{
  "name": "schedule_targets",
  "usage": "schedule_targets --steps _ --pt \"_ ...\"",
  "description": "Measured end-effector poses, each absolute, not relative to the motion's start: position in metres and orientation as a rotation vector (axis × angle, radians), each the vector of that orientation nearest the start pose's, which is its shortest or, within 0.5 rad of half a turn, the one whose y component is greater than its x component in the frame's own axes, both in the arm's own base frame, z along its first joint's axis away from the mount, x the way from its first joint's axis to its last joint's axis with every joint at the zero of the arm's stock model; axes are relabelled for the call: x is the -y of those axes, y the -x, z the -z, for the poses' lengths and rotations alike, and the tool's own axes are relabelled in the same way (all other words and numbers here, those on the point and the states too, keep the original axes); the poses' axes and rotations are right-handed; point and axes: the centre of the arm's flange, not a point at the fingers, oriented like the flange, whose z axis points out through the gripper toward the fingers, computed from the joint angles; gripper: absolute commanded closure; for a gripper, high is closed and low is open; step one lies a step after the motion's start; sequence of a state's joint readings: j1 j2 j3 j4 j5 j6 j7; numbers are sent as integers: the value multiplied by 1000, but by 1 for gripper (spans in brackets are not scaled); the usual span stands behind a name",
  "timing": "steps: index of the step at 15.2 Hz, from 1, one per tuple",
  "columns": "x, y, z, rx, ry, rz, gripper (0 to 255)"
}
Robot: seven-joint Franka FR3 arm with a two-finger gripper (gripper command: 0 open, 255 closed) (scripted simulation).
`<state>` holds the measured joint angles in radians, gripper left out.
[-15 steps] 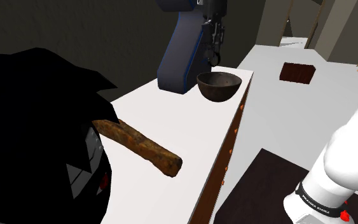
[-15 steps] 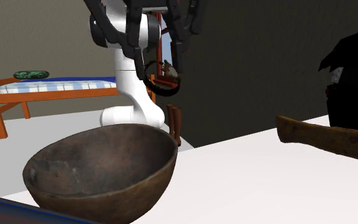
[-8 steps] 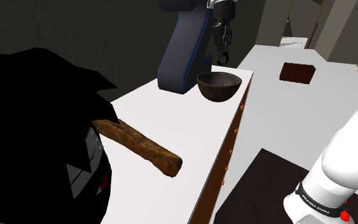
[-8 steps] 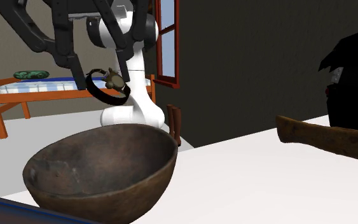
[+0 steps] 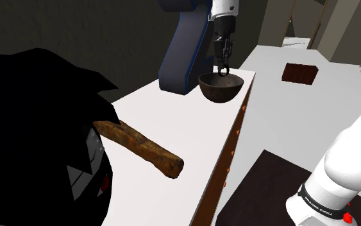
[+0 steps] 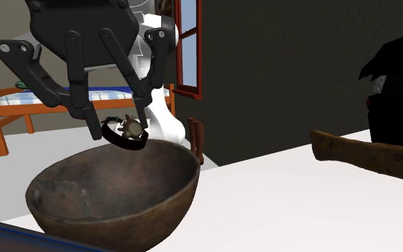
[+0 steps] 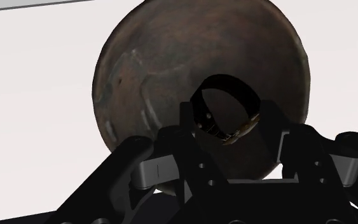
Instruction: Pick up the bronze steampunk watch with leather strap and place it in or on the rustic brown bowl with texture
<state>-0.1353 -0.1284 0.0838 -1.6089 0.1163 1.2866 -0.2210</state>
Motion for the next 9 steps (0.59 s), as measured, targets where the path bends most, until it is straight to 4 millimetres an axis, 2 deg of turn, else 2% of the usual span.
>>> schedule_targets --steps 4,9 --pt "7 -483 -633 284 2987 -269 255" --pt "7 -483 -629 284 2987 -268 255"
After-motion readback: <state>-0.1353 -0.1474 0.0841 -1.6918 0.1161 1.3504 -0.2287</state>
